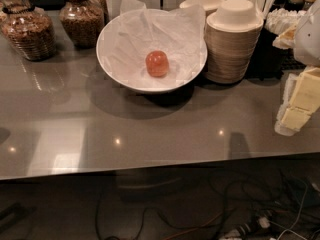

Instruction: Pick apple from white bowl

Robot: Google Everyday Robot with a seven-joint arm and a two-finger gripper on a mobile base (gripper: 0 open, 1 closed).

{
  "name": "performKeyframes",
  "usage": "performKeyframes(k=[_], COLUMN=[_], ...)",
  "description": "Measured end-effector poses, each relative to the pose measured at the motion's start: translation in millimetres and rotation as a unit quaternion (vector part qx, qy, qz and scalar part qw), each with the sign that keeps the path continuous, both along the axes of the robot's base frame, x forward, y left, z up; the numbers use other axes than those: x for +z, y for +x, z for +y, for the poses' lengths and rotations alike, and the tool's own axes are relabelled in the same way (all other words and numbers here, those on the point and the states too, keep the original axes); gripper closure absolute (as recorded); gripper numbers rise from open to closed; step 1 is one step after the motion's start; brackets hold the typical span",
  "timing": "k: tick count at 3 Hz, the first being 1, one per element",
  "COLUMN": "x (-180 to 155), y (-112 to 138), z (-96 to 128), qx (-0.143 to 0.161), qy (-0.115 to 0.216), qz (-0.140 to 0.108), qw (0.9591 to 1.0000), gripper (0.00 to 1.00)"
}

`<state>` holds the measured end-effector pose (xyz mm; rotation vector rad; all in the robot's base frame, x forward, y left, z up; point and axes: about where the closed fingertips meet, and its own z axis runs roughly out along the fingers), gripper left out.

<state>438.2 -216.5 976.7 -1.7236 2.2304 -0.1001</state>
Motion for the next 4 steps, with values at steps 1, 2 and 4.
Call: performKeyframes(k=[1,2,4], x=[0.0,1.0,1.0], y=[0.0,11.9,73.0], z=[0.0,10.7,71.8], qx=[0.0,0.002,-0.005], qy=[0.0,0.033,0.137], qz=[0.0,-0.026,-0.104], qw=[1.0,0.9991,0.9851], gripper=[0.0,0.0,0.0])
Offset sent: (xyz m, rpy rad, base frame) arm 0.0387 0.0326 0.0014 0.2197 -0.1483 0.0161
